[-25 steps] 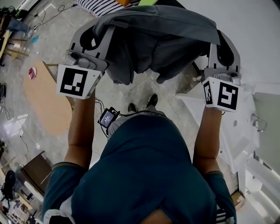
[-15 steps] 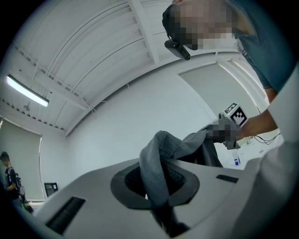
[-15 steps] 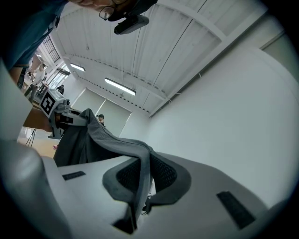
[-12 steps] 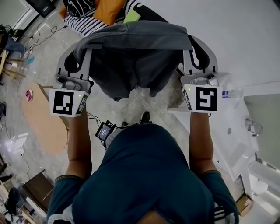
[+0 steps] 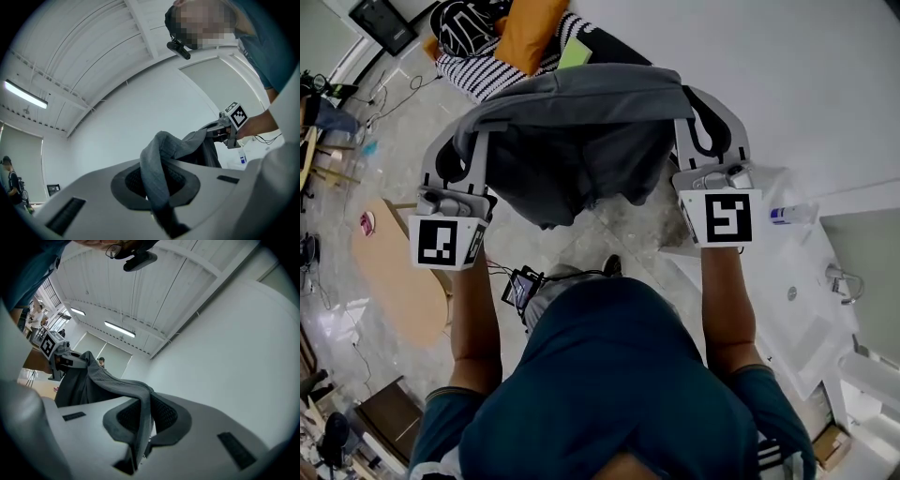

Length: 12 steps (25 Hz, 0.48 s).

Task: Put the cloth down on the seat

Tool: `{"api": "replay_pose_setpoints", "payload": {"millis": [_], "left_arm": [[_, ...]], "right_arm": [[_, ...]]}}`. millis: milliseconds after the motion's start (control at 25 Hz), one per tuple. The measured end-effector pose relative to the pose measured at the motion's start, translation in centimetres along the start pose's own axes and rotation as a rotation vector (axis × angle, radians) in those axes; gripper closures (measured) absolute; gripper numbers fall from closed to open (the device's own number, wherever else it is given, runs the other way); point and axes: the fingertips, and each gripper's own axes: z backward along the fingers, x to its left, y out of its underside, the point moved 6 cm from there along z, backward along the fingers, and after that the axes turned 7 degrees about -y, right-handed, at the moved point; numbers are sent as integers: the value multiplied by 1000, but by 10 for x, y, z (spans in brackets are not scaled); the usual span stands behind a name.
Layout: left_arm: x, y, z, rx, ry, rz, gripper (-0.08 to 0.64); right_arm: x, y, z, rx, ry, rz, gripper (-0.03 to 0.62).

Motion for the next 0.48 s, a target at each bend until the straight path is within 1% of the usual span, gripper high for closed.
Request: {"api": "replay_pose_setpoints", "payload": {"millis": [240,400,480], "left_arm": [[0,5,-4,-1,4,-16,535],[4,11,-6,0,17,-10,535],[7,16,-7,7,26,2,534]], "right_arm": [[-2,8,-3,15,16,-10,561],[0,8,-6,17,25,16,561],[4,8,-8,26,33,5,561]]}}
